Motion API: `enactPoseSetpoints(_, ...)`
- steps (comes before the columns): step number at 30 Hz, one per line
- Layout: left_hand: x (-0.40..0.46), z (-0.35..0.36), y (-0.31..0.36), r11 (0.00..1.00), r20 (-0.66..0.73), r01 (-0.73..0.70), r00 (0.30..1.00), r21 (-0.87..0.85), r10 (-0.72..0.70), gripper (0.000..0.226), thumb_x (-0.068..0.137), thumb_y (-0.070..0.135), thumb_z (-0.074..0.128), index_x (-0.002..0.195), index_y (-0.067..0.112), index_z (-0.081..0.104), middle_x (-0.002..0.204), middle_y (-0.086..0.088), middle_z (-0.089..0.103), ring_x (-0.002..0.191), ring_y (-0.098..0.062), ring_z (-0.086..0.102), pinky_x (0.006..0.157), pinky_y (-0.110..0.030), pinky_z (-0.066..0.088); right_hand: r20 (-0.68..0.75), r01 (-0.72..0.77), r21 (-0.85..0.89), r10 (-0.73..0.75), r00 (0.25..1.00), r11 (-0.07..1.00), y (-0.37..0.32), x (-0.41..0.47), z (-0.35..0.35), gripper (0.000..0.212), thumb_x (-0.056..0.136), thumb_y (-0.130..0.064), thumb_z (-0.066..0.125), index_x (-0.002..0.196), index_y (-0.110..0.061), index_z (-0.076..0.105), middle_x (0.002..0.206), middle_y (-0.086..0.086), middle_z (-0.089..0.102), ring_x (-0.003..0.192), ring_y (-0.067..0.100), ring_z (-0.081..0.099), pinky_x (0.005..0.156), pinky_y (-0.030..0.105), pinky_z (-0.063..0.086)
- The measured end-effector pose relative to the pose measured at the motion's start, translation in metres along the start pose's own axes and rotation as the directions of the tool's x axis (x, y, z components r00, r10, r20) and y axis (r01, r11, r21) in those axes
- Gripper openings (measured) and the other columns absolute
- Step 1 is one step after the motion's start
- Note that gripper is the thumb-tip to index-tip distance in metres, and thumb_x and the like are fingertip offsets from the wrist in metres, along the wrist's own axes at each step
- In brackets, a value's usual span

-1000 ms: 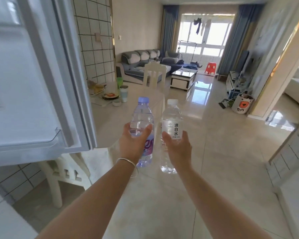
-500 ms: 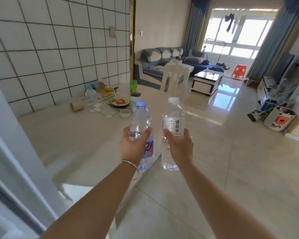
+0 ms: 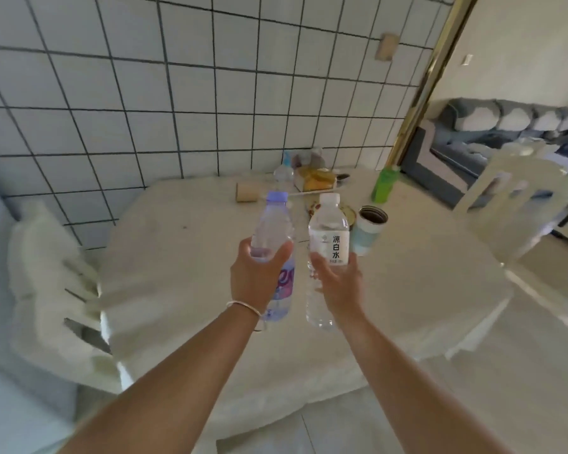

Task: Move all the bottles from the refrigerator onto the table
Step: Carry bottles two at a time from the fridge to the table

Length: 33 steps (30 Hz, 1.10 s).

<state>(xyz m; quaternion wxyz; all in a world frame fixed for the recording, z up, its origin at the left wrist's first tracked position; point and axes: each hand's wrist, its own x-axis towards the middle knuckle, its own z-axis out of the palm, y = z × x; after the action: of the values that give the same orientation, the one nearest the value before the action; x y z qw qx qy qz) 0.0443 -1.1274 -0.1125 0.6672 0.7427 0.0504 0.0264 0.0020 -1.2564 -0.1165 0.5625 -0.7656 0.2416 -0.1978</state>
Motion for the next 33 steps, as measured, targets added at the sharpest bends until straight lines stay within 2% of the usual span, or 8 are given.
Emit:
enactPoseSetpoints(5,0.064,0.004,-0.018,0.999,-0.151,0.046,0.988,0.014,-0.044,0.062,0.060,0.058,0.070,0.105,0.017,0.058,0.096,0.002,0.066,0.095,-0.021,0.063,0.086,-0.033,0.050,0.139,-0.018,0.022,0.015,0.990,1.000,0.009,0.063,0.058,0.044,0.058,-0.062,0.067,0.086,-0.032,0.051,0.074,-0.003,0.068,0.071,0.016,0.068,0.068,0.050,0.057)
enactPoseSetpoints(9,0.138,-0.006,-0.035,0.996,-0.245,0.073,0.968,0.045,-0.059,0.060,0.064,0.055,0.073,0.108,0.018,0.056,0.098,0.002,0.067,0.095,-0.019,0.063,0.087,-0.033,0.050,0.270,-0.042,-0.008,0.043,0.962,0.999,0.008,0.115,0.122,0.036,0.070,-0.050,0.071,0.090,-0.028,0.050,0.076,-0.005,0.067,0.070,0.014,0.066,0.070,0.043,0.057)
enactPoseSetpoints(12,0.193,-0.015,-0.044,0.992,-0.297,0.100,0.952,0.075,-0.074,0.059,0.066,0.048,0.077,0.112,0.019,0.055,0.095,0.005,0.064,0.090,-0.016,0.060,0.081,-0.025,0.046,0.291,-0.048,0.005,0.045,0.956,0.999,0.009,0.153,0.173,0.040,0.064,-0.056,0.070,0.085,-0.033,0.046,0.078,-0.005,0.067,0.074,0.018,0.067,0.070,0.042,0.055)
enactPoseSetpoints(16,0.263,-0.029,-0.057,0.986,-0.305,0.114,0.950,0.125,-0.071,0.058,0.066,0.046,0.078,0.112,0.020,0.054,0.097,0.005,0.063,0.089,-0.014,0.058,0.079,-0.023,0.042,0.335,-0.057,-0.039,0.067,0.940,0.998,-0.001,0.201,0.228,0.036,0.077,-0.033,0.072,0.098,-0.021,0.044,0.083,-0.004,0.061,0.070,0.013,0.059,0.052,0.013,0.041)
enactPoseSetpoints(19,0.312,-0.040,-0.069,0.978,-0.308,0.135,0.948,0.157,-0.082,0.055,0.065,0.043,0.079,0.109,0.021,0.053,0.099,0.005,0.064,0.092,-0.014,0.060,0.079,-0.022,0.041,0.362,-0.047,-0.085,0.075,0.929,0.995,-0.005,0.235,0.264,0.046,0.075,-0.034,0.073,0.109,-0.014,0.049,0.095,0.003,0.062,0.080,0.018,0.059,0.051,0.017,0.036)
enactPoseSetpoints(24,0.377,-0.053,-0.078,0.961,-0.331,0.138,0.942,0.238,-0.053,0.055,0.062,0.038,0.081,0.101,0.025,0.045,0.097,0.007,0.063,0.086,-0.012,0.058,0.068,-0.017,0.038,0.432,-0.037,-0.139,0.094,0.897,0.990,0.006,0.280,0.324,0.050,0.061,-0.028,0.079,0.104,-0.019,0.055,0.090,-0.004,0.066,0.082,0.018,0.063,0.058,0.022,0.040)
enactPoseSetpoints(28,0.413,-0.062,-0.089,0.951,-0.325,0.092,0.946,0.295,0.010,0.058,0.062,0.033,0.084,0.099,0.023,0.039,0.091,0.008,0.057,0.080,-0.011,0.055,0.066,-0.013,0.037,0.487,-0.001,-0.150,0.075,0.870,0.989,0.011,0.300,0.366,0.058,0.061,-0.023,0.078,0.112,-0.025,0.050,0.097,-0.010,0.063,0.085,0.013,0.060,0.057,0.015,0.037)
enactPoseSetpoints(33,0.442,-0.072,-0.116,0.952,-0.302,0.105,0.953,0.288,-0.014,0.062,0.059,0.032,0.085,0.103,0.024,0.043,0.084,0.019,0.057,0.076,0.000,0.057,0.058,-0.008,0.038,0.526,0.030,-0.152,0.055,0.848,0.988,0.012,0.313,0.405,0.053,0.065,-0.023,0.079,0.102,-0.027,0.041,0.095,-0.010,0.057,0.083,0.013,0.054,0.056,0.015,0.036)
